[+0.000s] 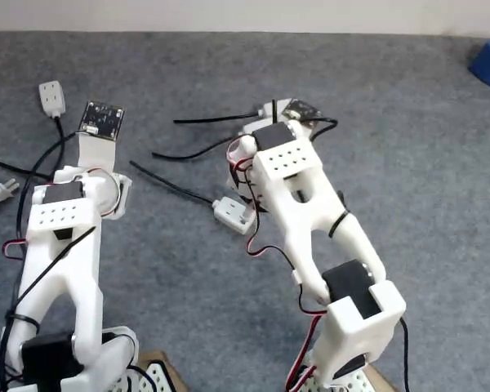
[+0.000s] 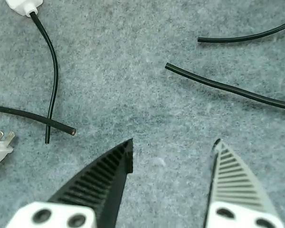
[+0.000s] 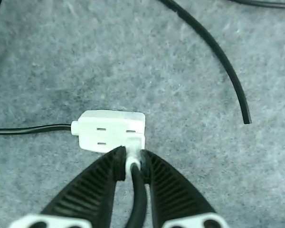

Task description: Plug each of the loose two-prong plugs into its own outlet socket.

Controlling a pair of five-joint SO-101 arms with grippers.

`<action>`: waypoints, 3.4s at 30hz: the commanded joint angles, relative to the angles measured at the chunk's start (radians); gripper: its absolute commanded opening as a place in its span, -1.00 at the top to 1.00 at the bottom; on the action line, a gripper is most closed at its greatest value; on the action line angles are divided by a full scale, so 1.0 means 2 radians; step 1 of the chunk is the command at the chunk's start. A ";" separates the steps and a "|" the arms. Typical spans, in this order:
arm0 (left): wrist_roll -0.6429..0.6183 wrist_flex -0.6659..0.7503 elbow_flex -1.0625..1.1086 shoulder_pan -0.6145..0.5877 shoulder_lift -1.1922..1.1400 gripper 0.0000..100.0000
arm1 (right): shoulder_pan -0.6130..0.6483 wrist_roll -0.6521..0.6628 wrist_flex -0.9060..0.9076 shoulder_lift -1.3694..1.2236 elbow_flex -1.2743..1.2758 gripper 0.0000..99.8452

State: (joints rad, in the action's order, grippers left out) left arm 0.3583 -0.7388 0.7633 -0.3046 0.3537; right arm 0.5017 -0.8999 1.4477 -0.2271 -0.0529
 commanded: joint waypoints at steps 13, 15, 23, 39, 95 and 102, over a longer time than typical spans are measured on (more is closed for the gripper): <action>0.004 0.006 -0.003 -0.007 0.020 0.46 | 0.033 0.005 -0.054 -0.004 0.039 0.99; 0.004 0.006 -0.003 -0.007 0.020 0.46 | 0.030 0.005 -0.053 -0.004 0.039 0.99; 0.005 0.006 -0.003 -0.014 0.020 0.46 | 0.006 0.006 -0.052 -0.004 0.042 0.99; 0.005 0.005 -0.004 -0.012 0.020 0.46 | -0.017 0.021 -0.027 -0.003 0.038 0.99; 0.108 -0.245 -0.105 0.073 0.020 0.46 | -0.047 0.423 -0.448 0.342 0.354 0.99; 0.105 -0.238 -0.054 0.126 0.020 0.46 | -0.056 0.327 -0.426 0.472 0.478 0.99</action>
State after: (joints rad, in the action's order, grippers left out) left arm 0.5715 -1.2390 0.6452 -0.0990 0.3537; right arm 0.4081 -0.1741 0.5593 0.5800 0.8661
